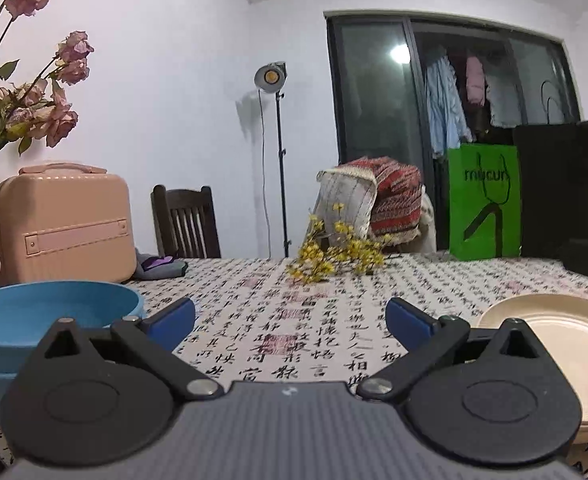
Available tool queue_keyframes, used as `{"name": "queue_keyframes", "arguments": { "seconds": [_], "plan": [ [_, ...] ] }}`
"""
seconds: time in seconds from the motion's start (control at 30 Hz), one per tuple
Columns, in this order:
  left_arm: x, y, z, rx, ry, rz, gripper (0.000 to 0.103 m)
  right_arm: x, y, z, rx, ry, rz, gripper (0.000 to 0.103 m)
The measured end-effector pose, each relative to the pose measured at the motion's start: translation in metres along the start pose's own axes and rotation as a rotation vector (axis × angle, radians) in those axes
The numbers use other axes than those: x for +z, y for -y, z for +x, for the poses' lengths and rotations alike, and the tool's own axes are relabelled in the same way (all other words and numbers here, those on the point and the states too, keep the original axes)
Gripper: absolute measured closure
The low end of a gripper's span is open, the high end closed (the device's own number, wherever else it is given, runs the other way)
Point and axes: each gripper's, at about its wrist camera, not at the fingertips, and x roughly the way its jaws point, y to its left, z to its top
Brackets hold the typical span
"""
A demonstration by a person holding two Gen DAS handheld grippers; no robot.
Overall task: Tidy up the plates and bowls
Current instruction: 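Withdraw both open tools from the bowl stack and look over the table, then move both open tools back to the stacked blue bowls by the vase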
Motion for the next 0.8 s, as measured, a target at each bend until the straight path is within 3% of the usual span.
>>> {"name": "queue_keyframes", "arguments": {
  "seconds": [0.17, 0.47, 0.8],
  "plan": [
    [0.004, -0.009, -0.005, -0.03, -0.064, -0.016, 0.0, 0.001, -0.003, -0.008, -0.045, 0.042, -0.016, 0.0],
    [0.048, -0.069, -0.052, -0.1, -0.033, -0.069, 0.0, 0.004, -0.024, -0.029, -0.105, 0.109, -0.114, 0.0],
    [0.082, -0.144, -0.077, -0.152, -0.053, -0.129, 0.0, 0.032, -0.092, -0.056, 0.052, 0.08, -0.103, 0.0]
  ]
}}
